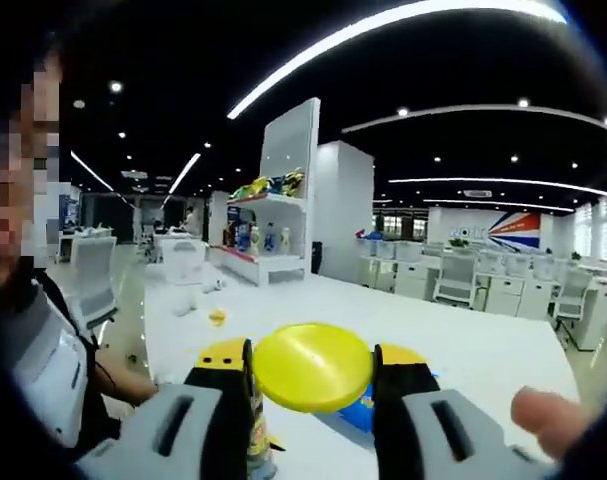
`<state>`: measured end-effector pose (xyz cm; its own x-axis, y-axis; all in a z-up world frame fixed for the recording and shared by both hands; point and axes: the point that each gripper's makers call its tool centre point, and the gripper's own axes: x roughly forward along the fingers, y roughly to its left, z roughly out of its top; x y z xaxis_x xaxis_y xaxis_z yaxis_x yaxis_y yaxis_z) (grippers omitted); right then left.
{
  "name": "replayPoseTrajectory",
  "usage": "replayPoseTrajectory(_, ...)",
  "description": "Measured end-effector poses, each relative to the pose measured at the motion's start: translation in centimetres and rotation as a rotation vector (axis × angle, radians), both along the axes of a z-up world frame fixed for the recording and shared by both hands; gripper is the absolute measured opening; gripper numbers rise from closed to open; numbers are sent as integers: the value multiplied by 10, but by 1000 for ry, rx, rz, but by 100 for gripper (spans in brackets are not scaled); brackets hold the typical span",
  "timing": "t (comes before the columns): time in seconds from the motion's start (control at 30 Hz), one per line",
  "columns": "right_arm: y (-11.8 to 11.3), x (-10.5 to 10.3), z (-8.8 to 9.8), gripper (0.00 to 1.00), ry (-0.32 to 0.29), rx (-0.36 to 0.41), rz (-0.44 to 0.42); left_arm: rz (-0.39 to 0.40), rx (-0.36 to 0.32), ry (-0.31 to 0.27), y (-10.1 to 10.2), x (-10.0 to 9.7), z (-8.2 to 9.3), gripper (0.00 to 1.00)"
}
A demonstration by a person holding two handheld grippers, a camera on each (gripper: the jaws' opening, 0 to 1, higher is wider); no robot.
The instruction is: Open the lid of the chip container on the table, take out the chips, place them into the box in front of the container, and close the lid
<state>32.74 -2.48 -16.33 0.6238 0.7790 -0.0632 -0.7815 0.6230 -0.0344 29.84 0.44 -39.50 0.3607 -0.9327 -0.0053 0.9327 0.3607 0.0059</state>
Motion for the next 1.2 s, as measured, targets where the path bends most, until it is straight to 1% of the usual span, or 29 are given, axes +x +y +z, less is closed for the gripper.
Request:
replayPoseTrajectory(0.17,19,-7,-6,44,10,-15,40,1,3,-3,0,-1,0,52)
replayPoseTrajectory(0.2,28,-10,-9,44,18,-23,63,1,3,-3,0,-1,0,52)
replayPoseTrajectory(0.33,44,-15,-16,44,32,-40,100,1,3,-3,-1,0,0,52)
replayPoseTrajectory(0.5,59,-21,-21,44,40,-48,140,1,4,-4,0,0,0,52)
replayPoseTrajectory(0.57,63,-21,-24,44,42,-54,148,2,4,-4,0,0,0,52)
replayPoseTrajectory(0.67,68,-21,-31,44,64,-53,159,2,4,-4,0,0,0,52)
replayPoseTrajectory(0.8,72,-22,-44,44,84,-72,168,2,4,-4,0,0,0,52)
replayPoseTrajectory(1.07,73,-24,-68,44,127,-117,176,1,5,-7,0,1,0,53)
replayPoseTrajectory(1.13,74,-26,-73,45,138,-133,178,2,6,-8,0,1,0,53)
replayPoseTrajectory(1.2,73,-26,-80,45,127,-169,176,2,6,-9,1,1,0,53)
